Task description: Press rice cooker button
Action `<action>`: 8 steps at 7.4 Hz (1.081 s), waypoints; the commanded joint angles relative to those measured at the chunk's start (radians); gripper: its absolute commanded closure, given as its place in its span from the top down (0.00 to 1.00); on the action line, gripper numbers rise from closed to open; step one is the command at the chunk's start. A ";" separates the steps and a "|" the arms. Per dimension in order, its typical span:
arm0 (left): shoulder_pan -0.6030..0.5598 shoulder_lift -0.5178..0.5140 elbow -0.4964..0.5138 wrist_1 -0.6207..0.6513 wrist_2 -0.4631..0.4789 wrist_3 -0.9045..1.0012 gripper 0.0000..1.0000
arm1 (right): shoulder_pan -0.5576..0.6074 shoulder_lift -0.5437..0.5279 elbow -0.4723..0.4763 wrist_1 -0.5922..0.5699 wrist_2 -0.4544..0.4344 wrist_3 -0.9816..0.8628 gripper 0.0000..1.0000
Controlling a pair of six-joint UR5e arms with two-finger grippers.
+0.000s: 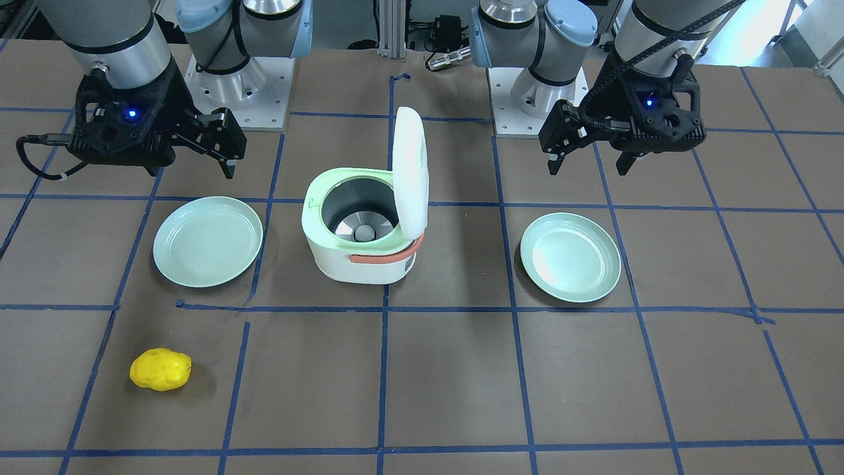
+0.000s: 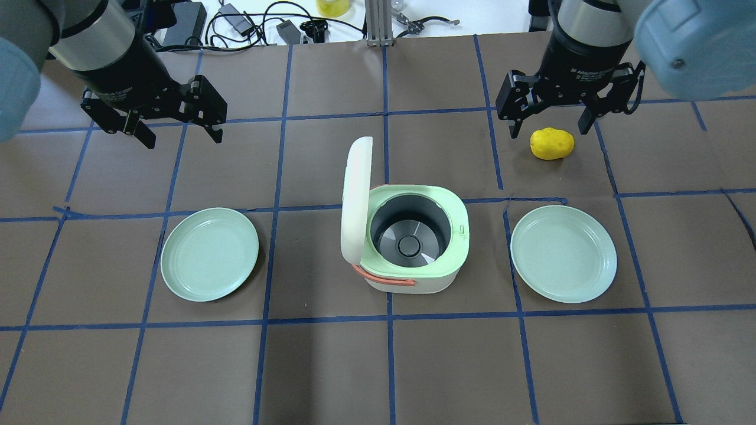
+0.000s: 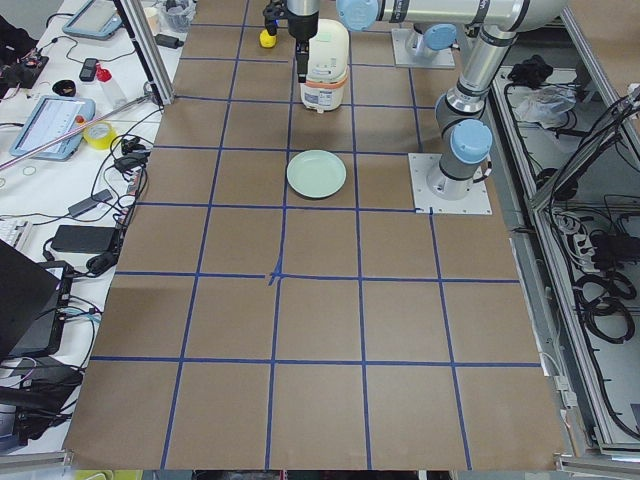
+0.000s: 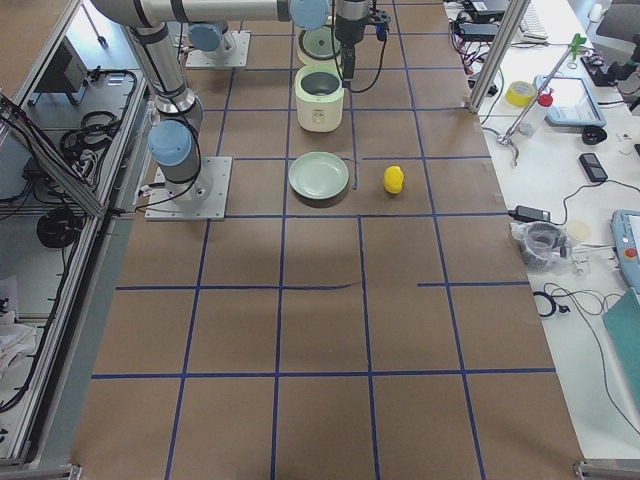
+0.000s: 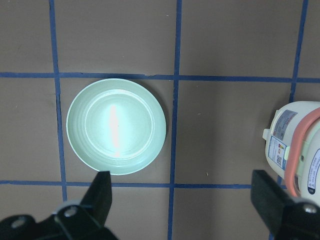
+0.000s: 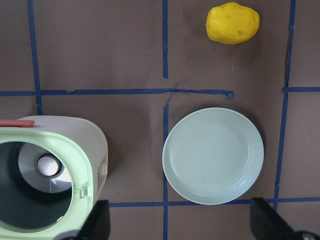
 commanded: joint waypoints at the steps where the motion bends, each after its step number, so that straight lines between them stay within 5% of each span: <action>1: 0.000 0.000 0.000 0.000 0.000 0.000 1.00 | -0.009 -0.001 0.001 0.006 -0.002 -0.004 1.00; 8: 0.000 0.000 0.000 0.000 0.000 0.000 1.00 | -0.009 -0.016 0.001 0.035 -0.002 -0.002 1.00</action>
